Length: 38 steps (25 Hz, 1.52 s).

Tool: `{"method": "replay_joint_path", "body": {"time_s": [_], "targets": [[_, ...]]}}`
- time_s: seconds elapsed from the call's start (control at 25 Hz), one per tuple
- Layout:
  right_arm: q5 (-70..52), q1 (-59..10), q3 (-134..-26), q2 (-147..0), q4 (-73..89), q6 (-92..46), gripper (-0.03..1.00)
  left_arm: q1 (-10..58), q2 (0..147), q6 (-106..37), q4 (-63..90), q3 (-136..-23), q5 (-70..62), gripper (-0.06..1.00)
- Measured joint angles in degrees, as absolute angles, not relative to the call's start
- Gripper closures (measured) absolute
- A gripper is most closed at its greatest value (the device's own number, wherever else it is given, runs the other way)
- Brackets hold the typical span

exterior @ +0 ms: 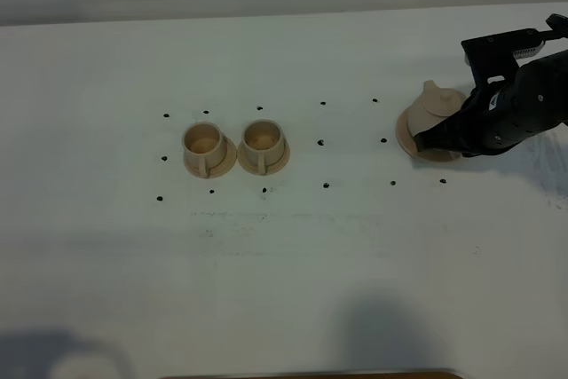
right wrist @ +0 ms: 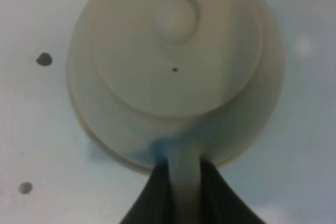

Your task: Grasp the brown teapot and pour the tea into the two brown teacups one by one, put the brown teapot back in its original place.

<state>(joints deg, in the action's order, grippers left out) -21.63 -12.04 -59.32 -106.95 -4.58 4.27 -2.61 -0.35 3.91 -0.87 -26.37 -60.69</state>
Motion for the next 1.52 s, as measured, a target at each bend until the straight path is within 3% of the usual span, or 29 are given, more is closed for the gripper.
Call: {"method": "replay_joint_path", "body": {"time_s": [1.08,1.52], "targets": [[-20.18,-12.44,-59.32,-102.96,-4.41,4.15,0.89,-2.61,-0.35,3.91,-0.87,-26.37,-60.69,0.44],[-20.56,-18.88,-55.91,-98.24,-7.95,5.04,0.89,-2.61,-0.35,3.91,-0.87,-26.37,-60.69,0.44]]}}
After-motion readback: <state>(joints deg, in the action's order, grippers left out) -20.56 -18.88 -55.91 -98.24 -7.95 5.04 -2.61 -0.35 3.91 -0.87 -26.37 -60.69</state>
